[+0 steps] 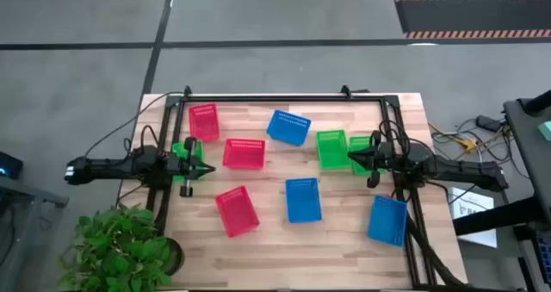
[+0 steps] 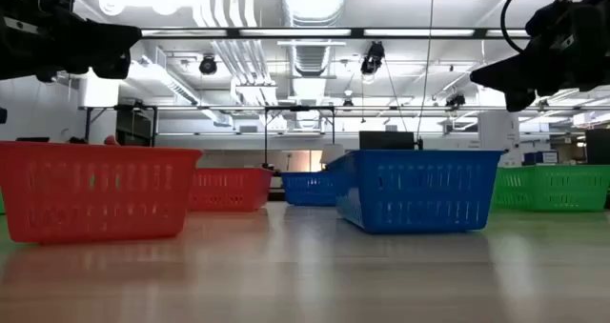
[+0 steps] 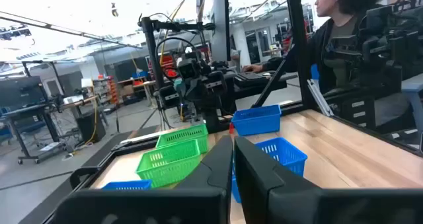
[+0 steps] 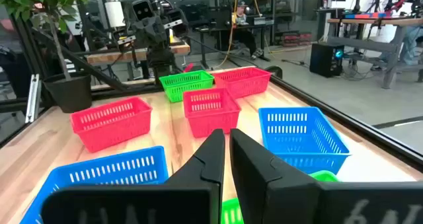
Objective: Stack baskets by color
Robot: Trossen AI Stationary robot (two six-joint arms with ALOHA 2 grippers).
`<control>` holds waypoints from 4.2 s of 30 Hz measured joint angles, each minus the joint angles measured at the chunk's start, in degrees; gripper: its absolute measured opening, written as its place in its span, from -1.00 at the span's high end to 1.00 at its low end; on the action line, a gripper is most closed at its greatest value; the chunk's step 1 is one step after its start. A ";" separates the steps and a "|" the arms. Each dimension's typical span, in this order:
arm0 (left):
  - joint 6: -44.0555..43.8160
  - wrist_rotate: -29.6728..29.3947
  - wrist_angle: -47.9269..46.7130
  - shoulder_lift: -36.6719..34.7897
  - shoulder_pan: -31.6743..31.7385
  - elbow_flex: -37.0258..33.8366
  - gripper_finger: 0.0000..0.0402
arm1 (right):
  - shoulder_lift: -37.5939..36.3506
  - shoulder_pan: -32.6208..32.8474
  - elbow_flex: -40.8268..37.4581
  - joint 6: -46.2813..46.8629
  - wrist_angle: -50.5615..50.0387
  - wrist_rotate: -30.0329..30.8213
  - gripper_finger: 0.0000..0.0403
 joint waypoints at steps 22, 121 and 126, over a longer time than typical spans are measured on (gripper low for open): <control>-0.01 0.00 0.00 0.02 -0.02 0.00 1.00 | 0.00 0.00 0.00 0.00 0.00 0.00 0.91; -28.66 -24.00 23.61 29.57 0.01 8.86 1.00 | 13.46 -0.02 0.45 -16.51 37.42 0.02 0.91; -28.61 -24.04 23.54 40.78 0.04 14.22 1.00 | 15.89 -0.02 3.49 -18.19 36.78 0.02 0.91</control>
